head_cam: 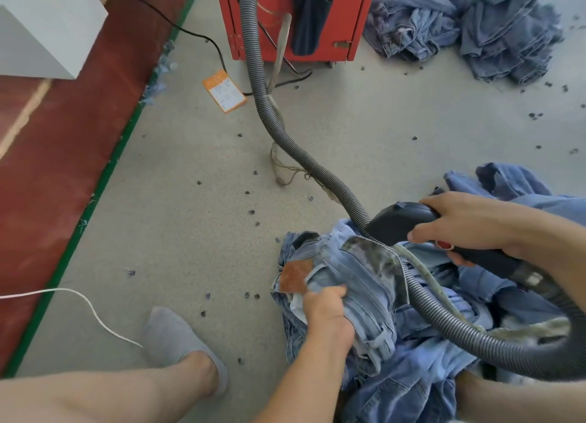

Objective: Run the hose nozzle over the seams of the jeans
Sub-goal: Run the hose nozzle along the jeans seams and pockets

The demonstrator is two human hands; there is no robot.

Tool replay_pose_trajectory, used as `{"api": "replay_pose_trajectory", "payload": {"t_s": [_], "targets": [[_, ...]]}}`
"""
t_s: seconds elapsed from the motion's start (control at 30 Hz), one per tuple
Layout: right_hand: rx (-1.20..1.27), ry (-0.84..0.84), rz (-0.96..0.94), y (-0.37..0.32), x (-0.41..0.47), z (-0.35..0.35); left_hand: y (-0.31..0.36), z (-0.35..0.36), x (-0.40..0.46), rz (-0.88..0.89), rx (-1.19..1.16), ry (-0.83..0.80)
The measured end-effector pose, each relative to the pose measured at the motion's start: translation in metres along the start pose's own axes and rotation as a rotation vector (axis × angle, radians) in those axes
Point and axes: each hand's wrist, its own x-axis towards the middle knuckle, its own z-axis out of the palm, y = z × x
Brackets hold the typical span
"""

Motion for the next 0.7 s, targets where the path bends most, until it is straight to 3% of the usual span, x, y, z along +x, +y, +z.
{"api": "replay_pose_trajectory", "payload": {"t_s": [0.13, 0.17, 0.4, 0.57, 0.7], "targets": [[0.025, 0.01, -0.023, -0.004, -0.001, -0.003, 0.025, -0.013, -0.006, -0.098, -0.495, -0.161], [0.02, 0.009, -0.032, -0.006, -0.001, -0.003, 0.03, -0.015, -0.006, -0.097, -0.524, -0.196], [0.03, 0.001, -0.11, -0.017, -0.006, 0.001, 0.049, -0.015, -0.005, -0.133, -0.295, -0.316], [-0.096, 0.008, -0.169, -0.025, -0.003, 0.013, 0.047, -0.018, -0.002, -0.089, -0.244, -0.43], [0.006, -0.118, -0.14, -0.037, 0.005, 0.027, 0.04, -0.018, -0.003, -0.042, -0.146, -0.536]]}}
